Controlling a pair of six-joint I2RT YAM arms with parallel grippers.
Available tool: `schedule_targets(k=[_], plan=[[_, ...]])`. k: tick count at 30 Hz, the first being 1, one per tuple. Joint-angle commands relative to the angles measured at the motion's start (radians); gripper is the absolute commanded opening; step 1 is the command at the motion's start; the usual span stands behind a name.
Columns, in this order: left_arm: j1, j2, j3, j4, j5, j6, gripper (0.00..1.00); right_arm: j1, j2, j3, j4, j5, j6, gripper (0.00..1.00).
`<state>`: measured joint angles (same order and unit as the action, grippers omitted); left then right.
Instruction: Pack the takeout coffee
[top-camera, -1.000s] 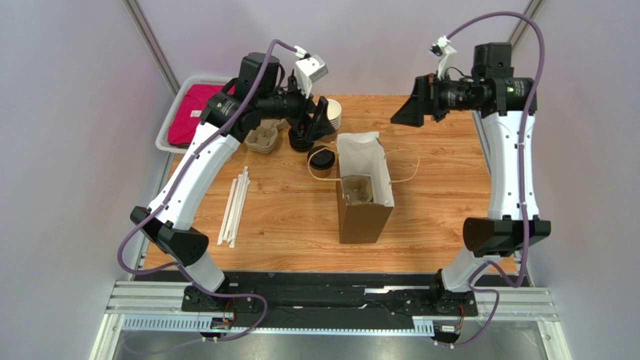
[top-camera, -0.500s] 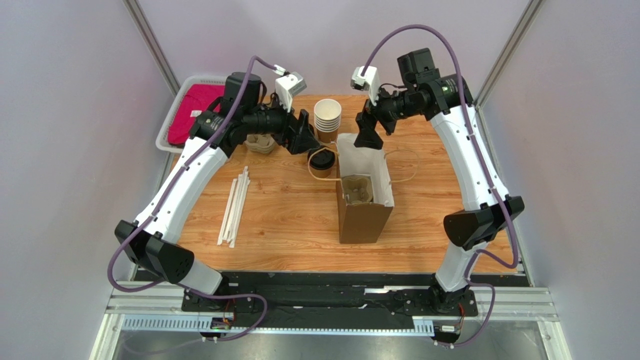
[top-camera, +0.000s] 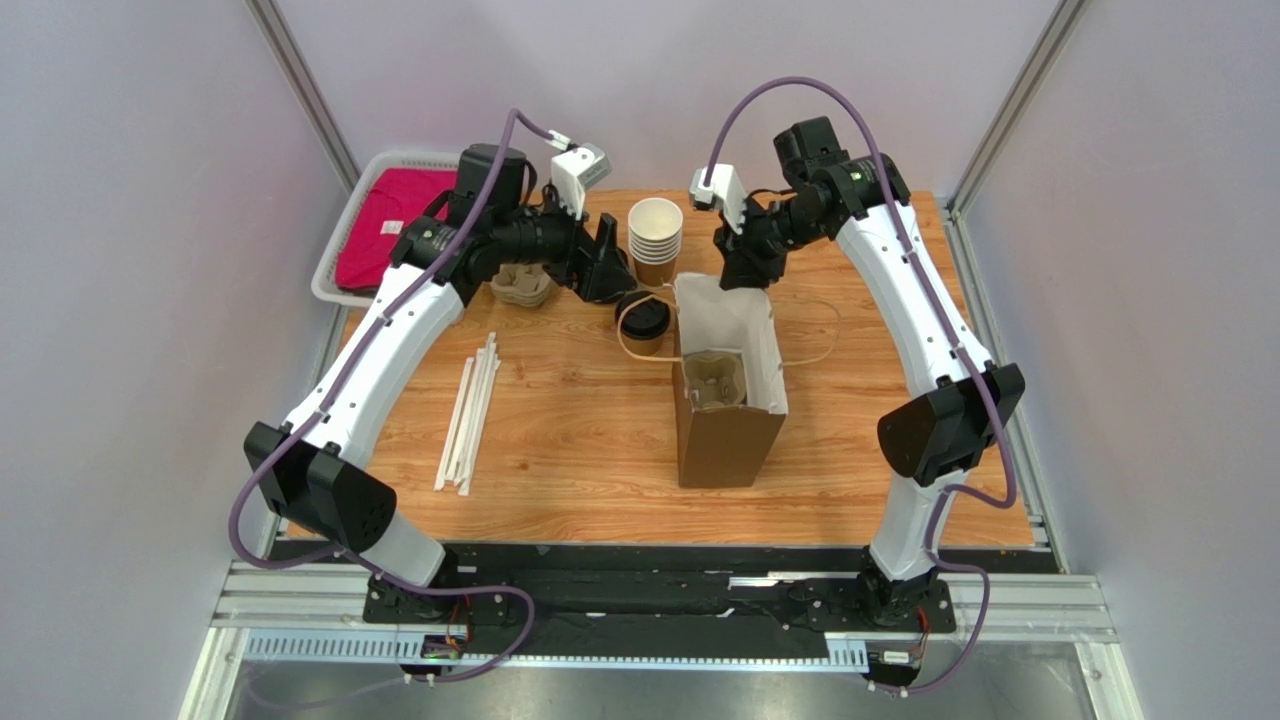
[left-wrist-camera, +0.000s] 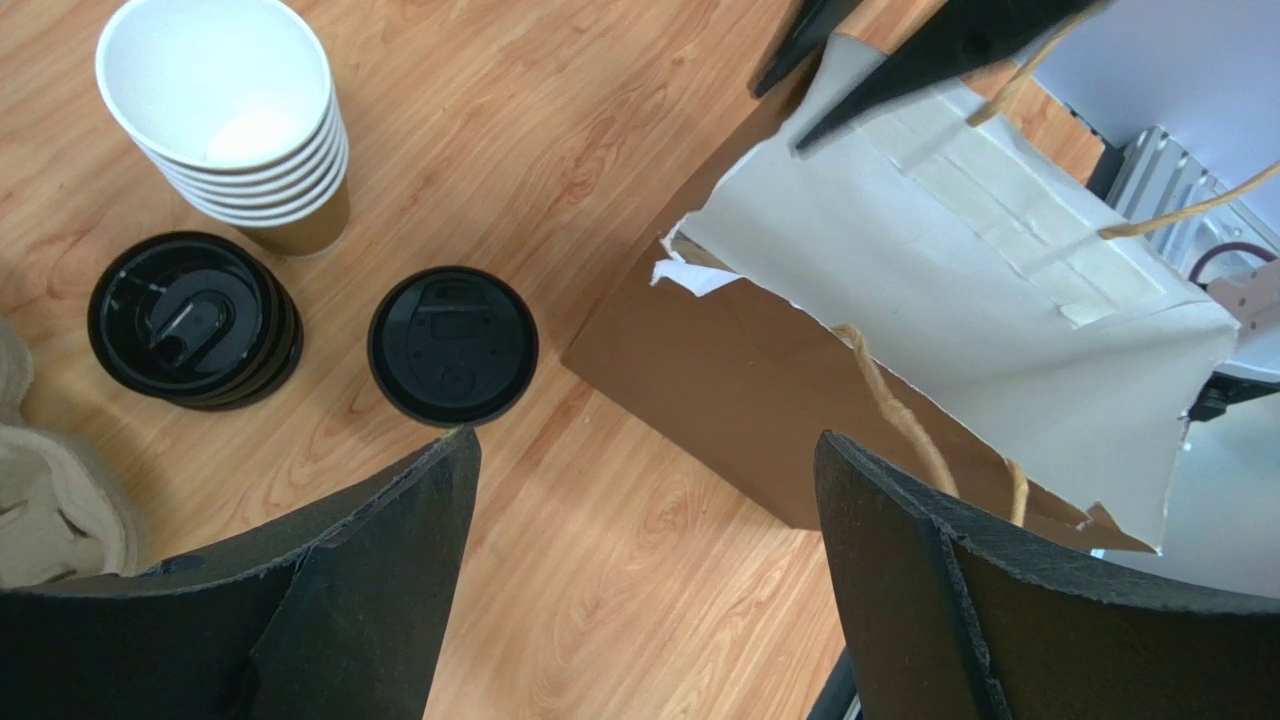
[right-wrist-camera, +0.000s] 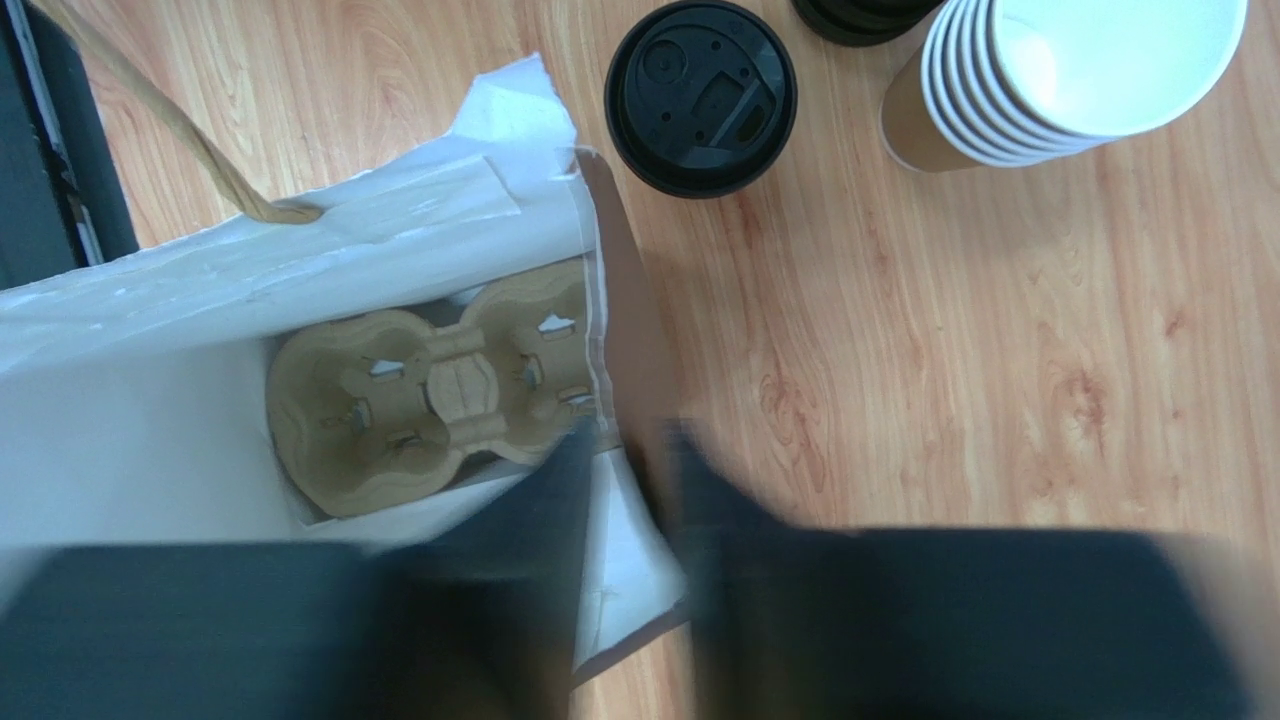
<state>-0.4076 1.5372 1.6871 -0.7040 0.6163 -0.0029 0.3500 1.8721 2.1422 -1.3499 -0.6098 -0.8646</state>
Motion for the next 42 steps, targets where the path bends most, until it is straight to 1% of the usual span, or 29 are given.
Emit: schedule_targets(k=[1,2,3,6,9,10,15,23,25,28,30,32,35,39,42], plan=[[0.015,0.005,-0.032,0.058,-0.015,-0.02,0.9,0.001,-0.034,-0.004,-0.018,-0.016,-0.005,0.07],[0.018,0.003,-0.05,0.064,-0.021,-0.022,0.9,0.001,-0.045,-0.005,-0.014,-0.015,0.015,0.01],[0.024,0.0,-0.061,0.083,-0.03,-0.026,0.9,0.001,-0.075,-0.021,-0.006,-0.016,0.025,0.0],[0.035,-0.009,-0.102,0.115,-0.052,-0.042,0.9,0.004,-0.137,-0.065,0.046,-0.018,0.067,0.0],[0.044,-0.005,-0.124,0.13,-0.066,-0.046,0.91,0.021,-0.25,-0.148,0.09,-0.013,0.082,0.0],[0.046,-0.005,-0.135,0.138,-0.069,-0.045,0.91,0.029,-0.273,-0.195,0.107,0.002,0.082,0.0],[0.046,0.008,-0.17,0.167,-0.079,-0.017,0.92,0.066,-0.407,-0.326,0.169,0.036,0.095,0.0],[0.046,0.05,-0.19,0.182,-0.092,0.049,0.93,0.129,-0.528,-0.449,0.236,0.111,0.203,0.0],[0.038,0.067,-0.175,0.176,-0.102,0.082,0.95,0.13,-0.538,-0.465,0.236,0.13,0.219,0.0],[0.003,0.13,-0.132,0.147,-0.168,0.15,0.96,0.13,-0.539,-0.478,0.244,0.18,0.236,0.0],[-0.026,0.165,-0.092,0.129,-0.239,0.172,0.96,0.127,-0.536,-0.473,0.244,0.203,0.246,0.0],[-0.04,0.225,-0.06,0.111,-0.303,0.179,0.96,0.127,-0.534,-0.472,0.244,0.208,0.253,0.0],[-0.054,0.302,0.019,0.075,-0.348,0.182,0.97,0.127,-0.533,-0.478,0.261,0.232,0.266,0.0],[-0.088,0.377,0.107,0.026,-0.388,0.195,0.98,0.116,-0.531,-0.472,0.281,0.261,0.309,0.0],[-0.109,0.416,0.138,-0.003,-0.408,0.193,0.98,0.116,-0.534,-0.473,0.284,0.271,0.318,0.0]])
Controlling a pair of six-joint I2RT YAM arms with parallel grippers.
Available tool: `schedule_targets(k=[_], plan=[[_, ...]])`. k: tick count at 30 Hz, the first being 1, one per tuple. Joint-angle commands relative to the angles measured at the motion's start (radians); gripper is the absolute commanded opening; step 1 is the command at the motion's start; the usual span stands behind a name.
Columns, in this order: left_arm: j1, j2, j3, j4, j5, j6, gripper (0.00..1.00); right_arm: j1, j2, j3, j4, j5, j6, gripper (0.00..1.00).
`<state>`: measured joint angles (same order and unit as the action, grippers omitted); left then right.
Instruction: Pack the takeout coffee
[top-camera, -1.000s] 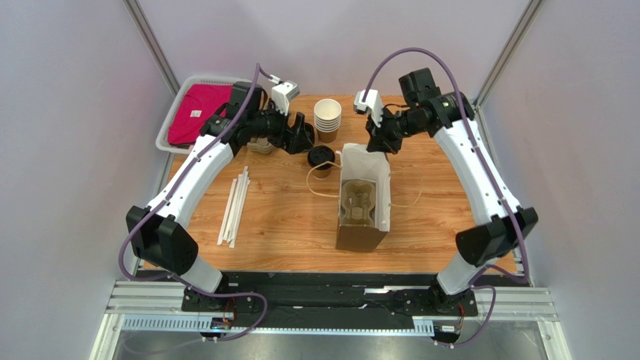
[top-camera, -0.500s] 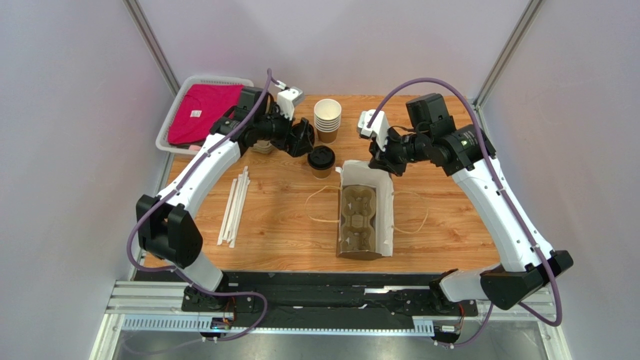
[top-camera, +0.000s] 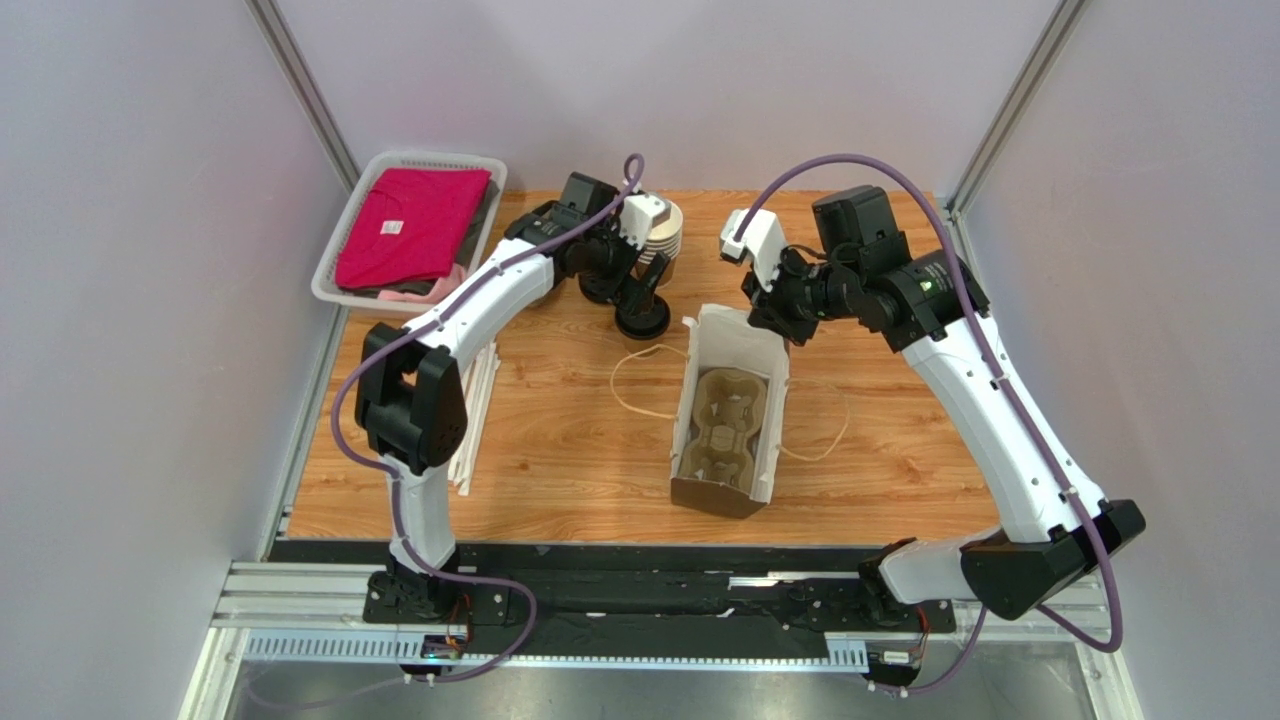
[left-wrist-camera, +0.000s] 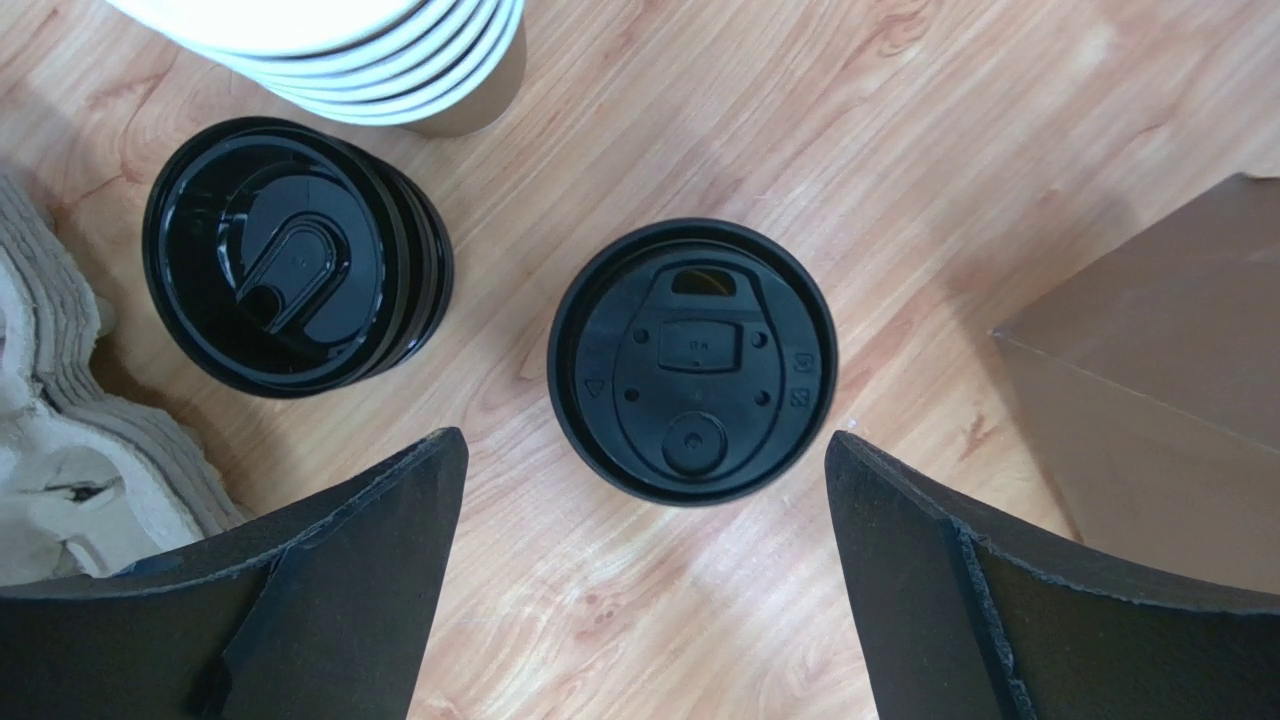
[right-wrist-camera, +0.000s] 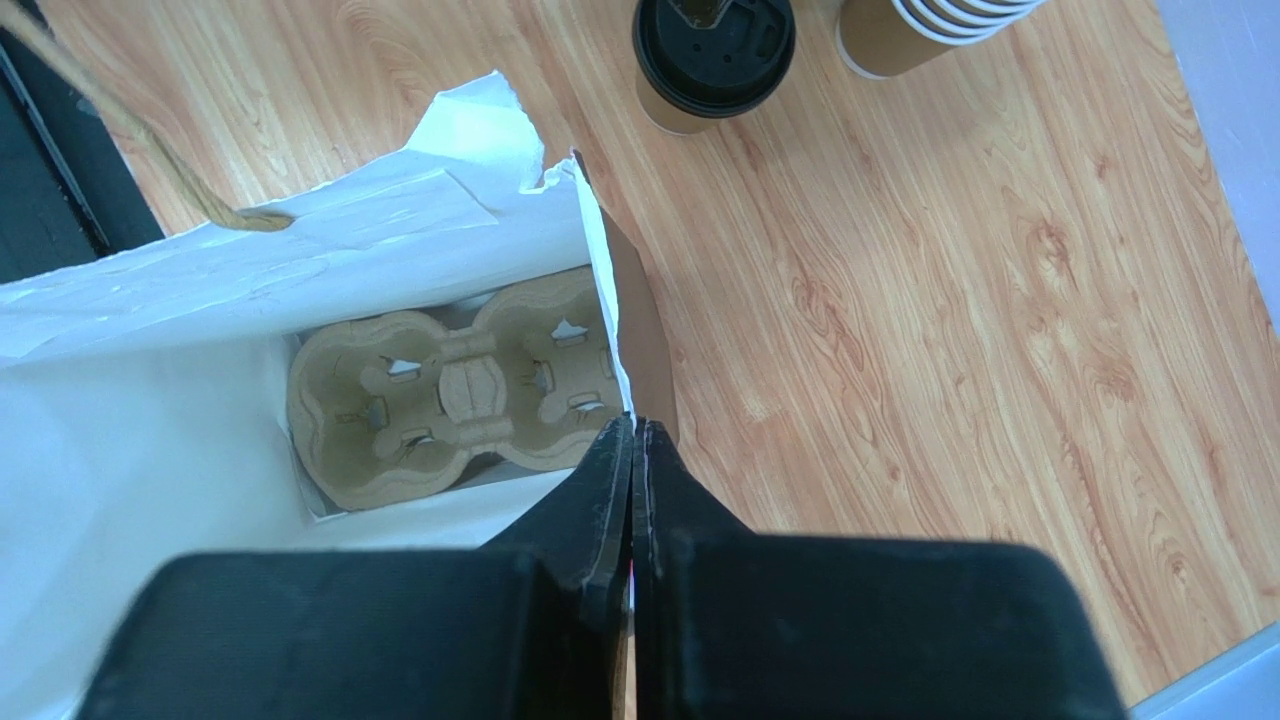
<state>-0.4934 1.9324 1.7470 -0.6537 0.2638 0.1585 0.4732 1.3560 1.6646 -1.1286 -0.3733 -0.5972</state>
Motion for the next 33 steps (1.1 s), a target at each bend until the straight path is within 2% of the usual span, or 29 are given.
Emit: schedule_targets(k=[1,14,33], plan=[[-0.027,0.037,0.086,-0.063,-0.055,0.029,0.98,-0.007,-0.018,0.004,0.062,0.034,0.053,0.0],[-0.047,0.119,0.151,-0.127,-0.078,0.029,0.99,-0.008,-0.015,0.014,0.061,0.04,0.059,0.0],[-0.047,0.197,0.215,-0.176,-0.04,-0.005,0.99,-0.011,-0.02,0.015,0.053,0.048,0.033,0.0]])
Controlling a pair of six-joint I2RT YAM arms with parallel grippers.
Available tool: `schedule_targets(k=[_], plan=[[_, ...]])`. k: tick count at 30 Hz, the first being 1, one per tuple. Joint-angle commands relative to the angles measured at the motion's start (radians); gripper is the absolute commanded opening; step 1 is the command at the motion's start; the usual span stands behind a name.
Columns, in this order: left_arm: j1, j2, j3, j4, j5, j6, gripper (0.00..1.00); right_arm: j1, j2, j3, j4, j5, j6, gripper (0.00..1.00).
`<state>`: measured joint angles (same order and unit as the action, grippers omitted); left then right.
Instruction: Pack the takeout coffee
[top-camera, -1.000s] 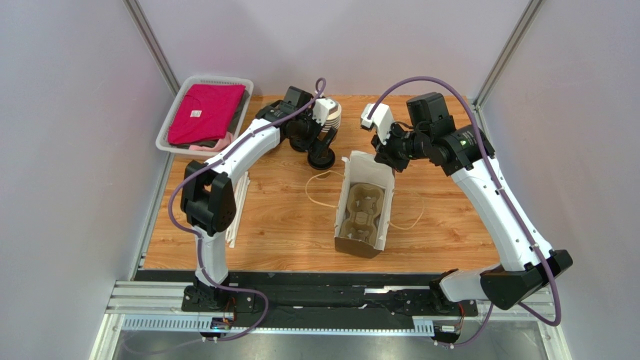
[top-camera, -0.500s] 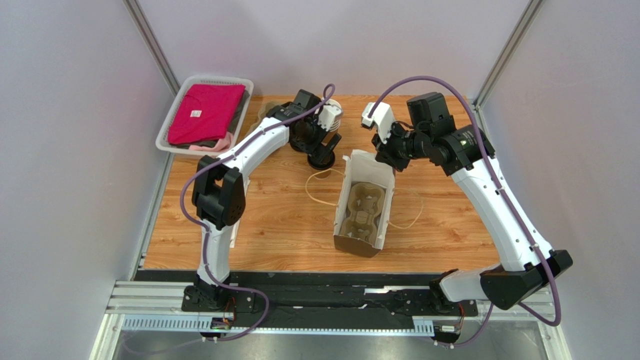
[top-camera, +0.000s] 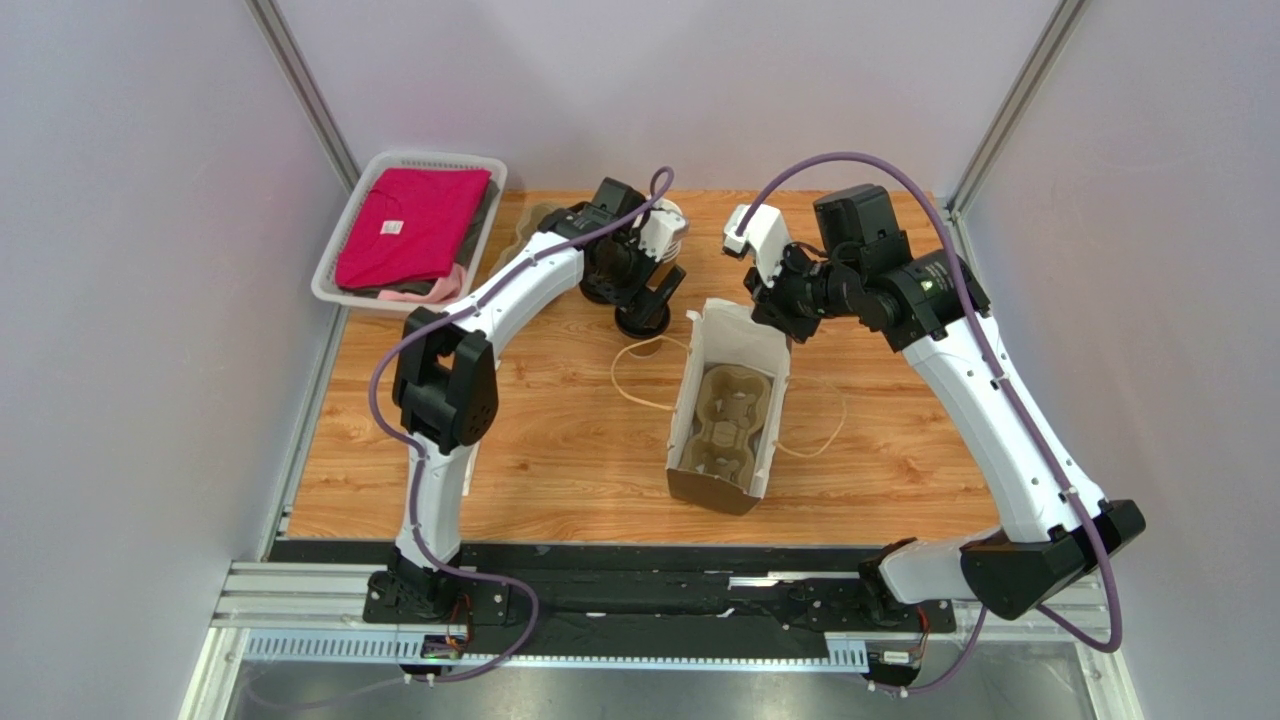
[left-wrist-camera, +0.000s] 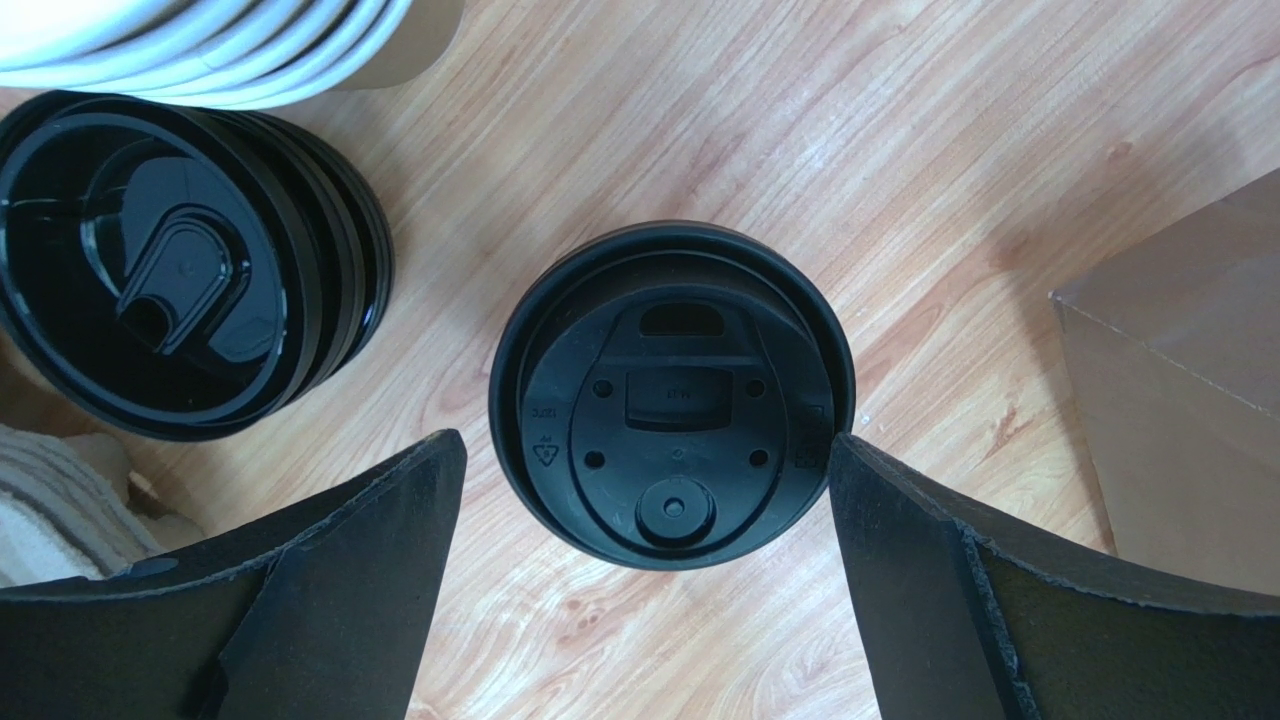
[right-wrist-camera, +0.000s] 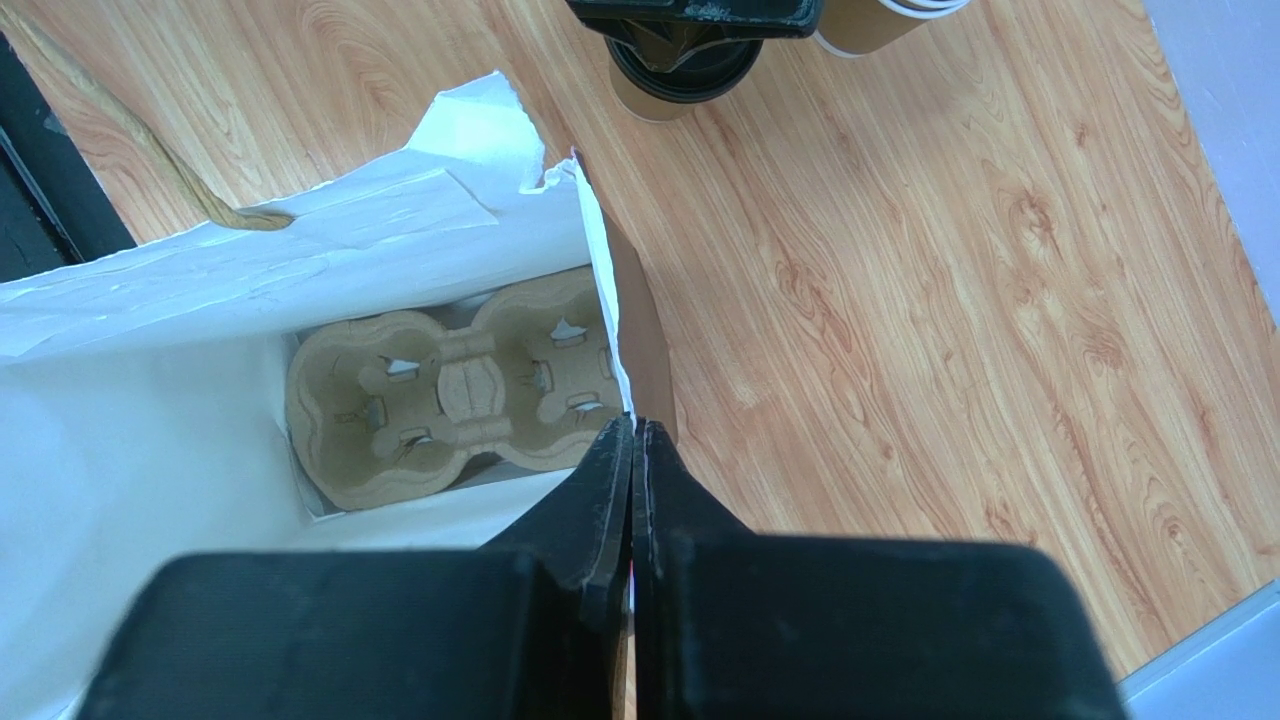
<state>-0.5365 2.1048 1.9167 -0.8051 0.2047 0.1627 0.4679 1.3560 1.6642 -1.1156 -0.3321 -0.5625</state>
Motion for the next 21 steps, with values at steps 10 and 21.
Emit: schedule_targets(k=[10,21], plan=[[-0.003,0.037,0.036,-0.025,0.025,-0.009,0.98,-0.008,-0.018,0.022,0.039,0.004,-0.004,0.0],[0.003,0.024,0.021,-0.022,0.033,-0.02,0.88,-0.006,-0.018,0.019,0.04,0.002,-0.008,0.0]])
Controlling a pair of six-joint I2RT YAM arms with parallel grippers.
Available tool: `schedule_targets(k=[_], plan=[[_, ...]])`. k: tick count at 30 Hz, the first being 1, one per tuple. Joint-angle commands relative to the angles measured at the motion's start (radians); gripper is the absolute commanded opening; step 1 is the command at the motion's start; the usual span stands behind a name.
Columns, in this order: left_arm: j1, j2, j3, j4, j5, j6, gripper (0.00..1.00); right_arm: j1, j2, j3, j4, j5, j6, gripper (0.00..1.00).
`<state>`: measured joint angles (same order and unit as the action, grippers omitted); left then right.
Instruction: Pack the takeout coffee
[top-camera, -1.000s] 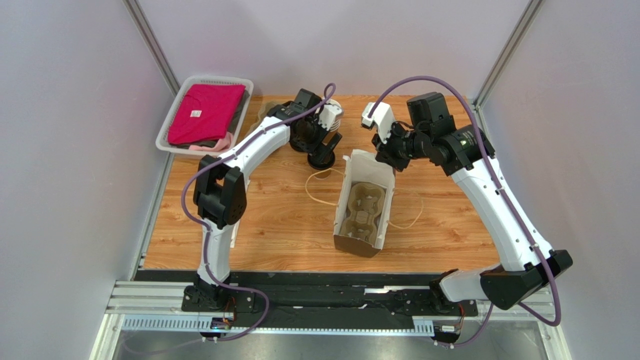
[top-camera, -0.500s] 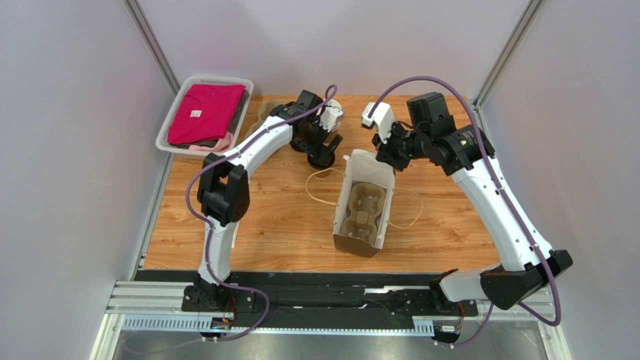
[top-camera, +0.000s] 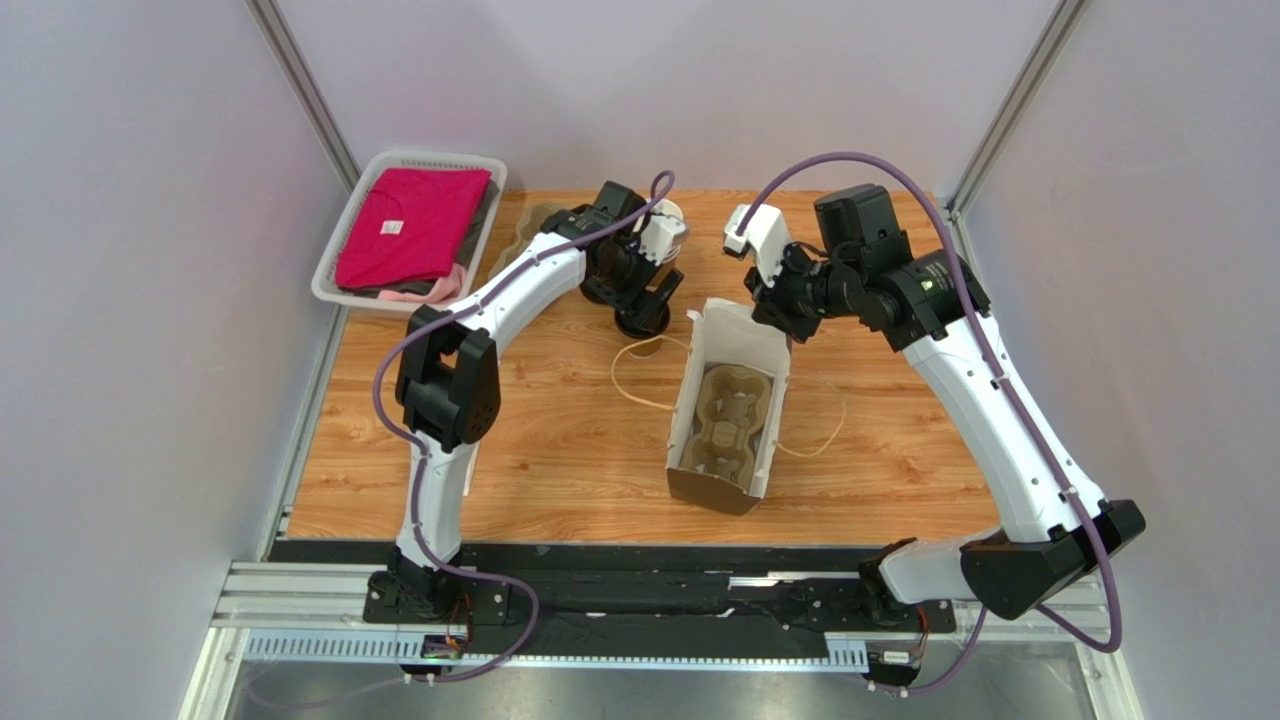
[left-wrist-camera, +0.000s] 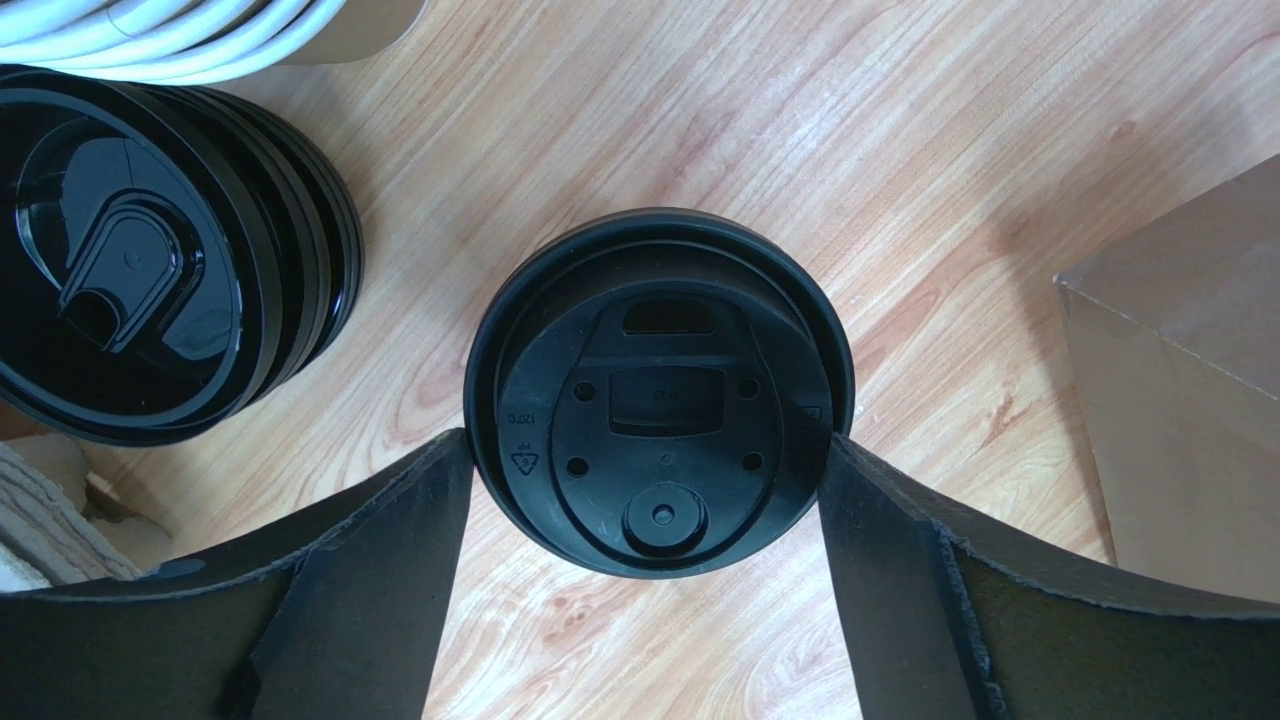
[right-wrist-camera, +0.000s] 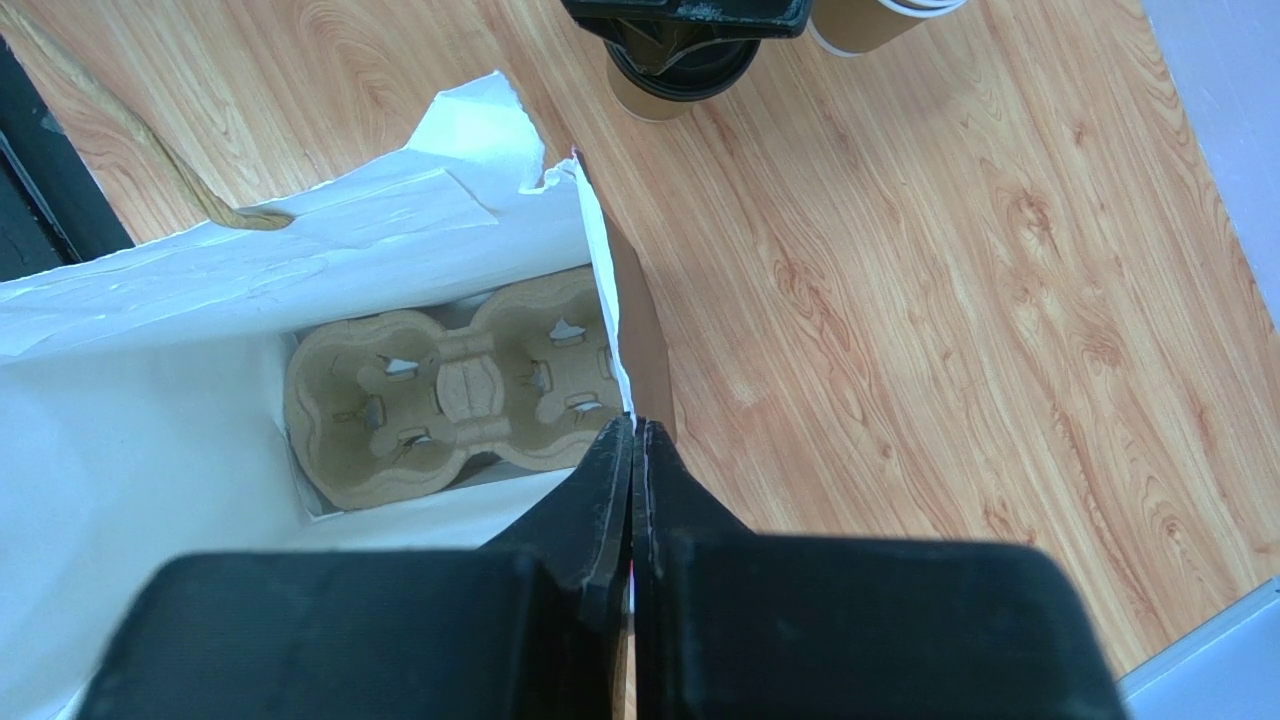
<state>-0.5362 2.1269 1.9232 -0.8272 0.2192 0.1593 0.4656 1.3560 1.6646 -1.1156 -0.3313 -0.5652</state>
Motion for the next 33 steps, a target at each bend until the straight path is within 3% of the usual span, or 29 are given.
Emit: schedule_targets(k=[1,17,21,27,33], plan=[[0.004,-0.002,0.013,0.0,0.022,-0.018,0.86,-0.004,-0.018,0.018,0.042,0.0,-0.004,0.0],[0.004,0.007,-0.098,-0.006,-0.015,0.003,0.81,-0.004,-0.021,0.011,0.043,0.001,0.001,0.0],[0.005,-0.015,-0.104,-0.012,-0.018,0.002,0.76,-0.005,-0.02,0.014,0.048,0.002,-0.001,0.0],[0.042,-0.197,-0.182,0.06,0.057,-0.033,0.68,-0.004,-0.026,0.014,0.06,-0.005,0.001,0.0],[0.087,-0.373,-0.205,0.059,0.078,0.003,0.67,-0.004,-0.04,-0.003,0.074,-0.002,0.013,0.0]])
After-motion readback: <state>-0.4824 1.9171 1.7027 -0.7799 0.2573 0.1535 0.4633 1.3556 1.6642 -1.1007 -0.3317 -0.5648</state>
